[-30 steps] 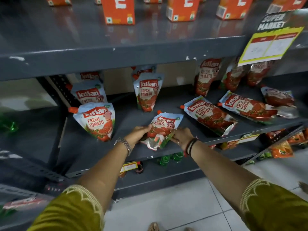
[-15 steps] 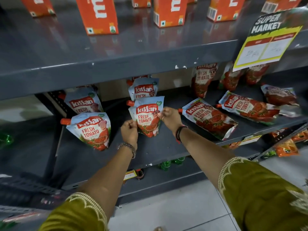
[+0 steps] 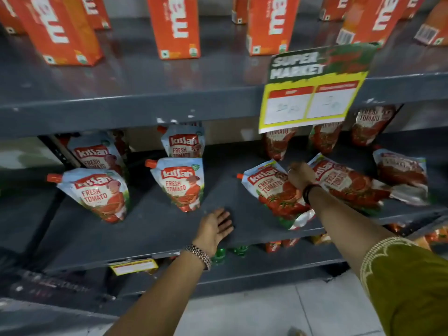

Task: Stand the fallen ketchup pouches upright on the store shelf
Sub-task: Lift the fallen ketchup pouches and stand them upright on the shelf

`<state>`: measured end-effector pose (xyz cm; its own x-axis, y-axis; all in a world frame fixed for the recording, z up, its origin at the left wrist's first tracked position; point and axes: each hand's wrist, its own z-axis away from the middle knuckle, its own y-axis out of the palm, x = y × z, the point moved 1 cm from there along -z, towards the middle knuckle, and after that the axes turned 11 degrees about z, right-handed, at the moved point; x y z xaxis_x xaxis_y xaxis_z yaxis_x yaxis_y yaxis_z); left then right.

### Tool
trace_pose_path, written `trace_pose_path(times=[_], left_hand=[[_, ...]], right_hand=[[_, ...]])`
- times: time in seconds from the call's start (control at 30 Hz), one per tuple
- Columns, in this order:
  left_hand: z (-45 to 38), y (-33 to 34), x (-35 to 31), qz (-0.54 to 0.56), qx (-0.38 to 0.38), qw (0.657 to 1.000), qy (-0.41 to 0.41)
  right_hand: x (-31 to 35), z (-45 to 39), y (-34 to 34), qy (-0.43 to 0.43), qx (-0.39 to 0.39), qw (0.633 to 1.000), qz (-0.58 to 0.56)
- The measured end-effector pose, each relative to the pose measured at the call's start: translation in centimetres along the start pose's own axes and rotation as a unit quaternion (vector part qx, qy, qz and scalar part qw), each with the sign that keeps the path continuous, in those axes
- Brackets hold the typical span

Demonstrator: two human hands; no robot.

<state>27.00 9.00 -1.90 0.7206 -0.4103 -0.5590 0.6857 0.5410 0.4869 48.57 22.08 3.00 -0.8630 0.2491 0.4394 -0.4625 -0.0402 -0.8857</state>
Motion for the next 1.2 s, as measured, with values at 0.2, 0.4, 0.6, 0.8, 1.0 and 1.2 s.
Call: trace_pose_path(times=[0.2,0.4,0.6,0.8,1.0,1.2], left_hand=[[-3.0,7.9,4.2,-0.157,-0.01,0.986,0.057],[-3.3,10.0,5.7,-0.152,-0.09,0.972,0.157],[-1.6,12.9,4.0,-0.135,-0.083,0.935,0.316],[-3.0,14.8,2.5,-0.144,-0.083,0.911,0.378],[-3.8,15.1,2.8,-0.153,-0.092,0.91,0.374],[-2.5,16.0,9.1,-0.034,-0.152,0.964,0.217]], right_hand=[[-4.2,-1.9,0.3,-0.03,0.121,0.991,0.048],[-6.4,-3.1,1.0,0.018,0.156,0.967,-0.203],[-5.5,-4.0,-1.4,-0.139,0.034,0.961,-0.237],[-6.0,-4.3,-3.0,-0.162,0.003,0.945,-0.283],[-7.2,-4.8,-3.7,-0.2,0.04,0.937,-0.284],[-13.2,-6.9,-6.7,-0.129,0.008,0.986,-0.106]])
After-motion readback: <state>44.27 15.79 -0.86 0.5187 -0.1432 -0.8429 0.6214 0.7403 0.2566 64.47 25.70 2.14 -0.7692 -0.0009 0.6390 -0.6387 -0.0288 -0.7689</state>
